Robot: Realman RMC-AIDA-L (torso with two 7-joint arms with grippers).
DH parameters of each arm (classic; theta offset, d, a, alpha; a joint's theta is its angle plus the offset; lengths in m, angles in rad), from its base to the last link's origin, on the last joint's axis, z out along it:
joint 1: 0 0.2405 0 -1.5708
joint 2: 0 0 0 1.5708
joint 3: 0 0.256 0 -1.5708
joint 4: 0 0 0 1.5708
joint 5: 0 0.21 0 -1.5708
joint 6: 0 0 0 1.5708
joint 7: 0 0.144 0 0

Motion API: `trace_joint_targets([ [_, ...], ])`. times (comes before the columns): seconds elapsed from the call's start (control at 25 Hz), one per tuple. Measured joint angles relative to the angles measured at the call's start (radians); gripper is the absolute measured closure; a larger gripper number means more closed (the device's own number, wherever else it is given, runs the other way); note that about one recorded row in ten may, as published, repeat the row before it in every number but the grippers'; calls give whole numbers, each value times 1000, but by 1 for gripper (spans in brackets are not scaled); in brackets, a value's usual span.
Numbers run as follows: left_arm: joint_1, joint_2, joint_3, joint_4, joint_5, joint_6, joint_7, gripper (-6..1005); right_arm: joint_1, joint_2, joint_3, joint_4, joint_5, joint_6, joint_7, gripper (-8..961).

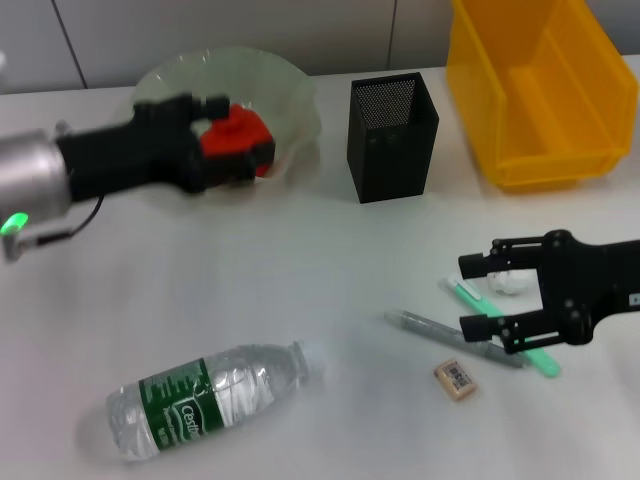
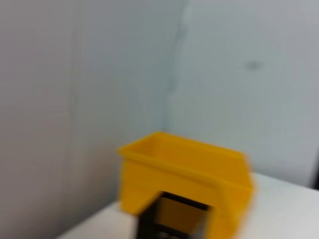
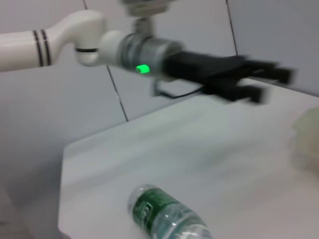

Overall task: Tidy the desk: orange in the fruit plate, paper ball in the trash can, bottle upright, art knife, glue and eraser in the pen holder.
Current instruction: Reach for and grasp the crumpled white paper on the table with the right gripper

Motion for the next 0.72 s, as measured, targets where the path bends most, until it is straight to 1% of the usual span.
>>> trace_joint_targets([
  [0.08,31,1,-59,-13,-2,145,47,199,1,3,-8,-53,-6,-1,49,183],
  [0.12,42,1,-83,-22,-3,201,66,189,2,6,-21,-108,-17,-3,108,183],
  [0.16,61,3,-123,-38,0,283,99,179,2,6,-21,-108,-17,-3,108,184],
  [0.2,70,6,-140,-47,3,319,114,169,3,6,-33,-138,-23,-3,141,184],
  [0.28,94,21,-170,-71,7,400,151,149,8,7,-58,-212,-56,0,223,184],
  [0.32,107,42,-184,-102,6,461,177,149,15,7,-78,-296,-111,20,326,184],
  [0.36,107,42,-184,-102,6,461,177,149,15,7,-78,-296,-111,20,326,184],
  [0.44,115,58,-202,-135,4,517,202,149,29,7,-111,-368,-171,41,429,184],
  [0.48,115,58,-202,-135,4,517,202,150,38,7,-133,-408,-214,49,493,184],
  [0.52,115,58,-202,-135,4,517,202,150,63,5,-175,-463,-296,49,583,184],
  [0.56,115,58,-202,-135,4,517,202,150,63,5,-175,-463,-296,49,583,184],
  [0.6,118,65,-210,-149,6,544,216,150,79,2,-196,-485,-341,46,630,184],
  [0.64,118,65,-210,-149,6,544,216,150,94,-1,-216,-499,-381,43,666,184],
  [0.68,136,79,-217,-180,10,597,248,150,112,-5,-237,-508,-434,41,709,184],
  [0.72,136,79,-217,-180,10,597,248,150,151,-12,-278,-510,-532,31,775,184],
])
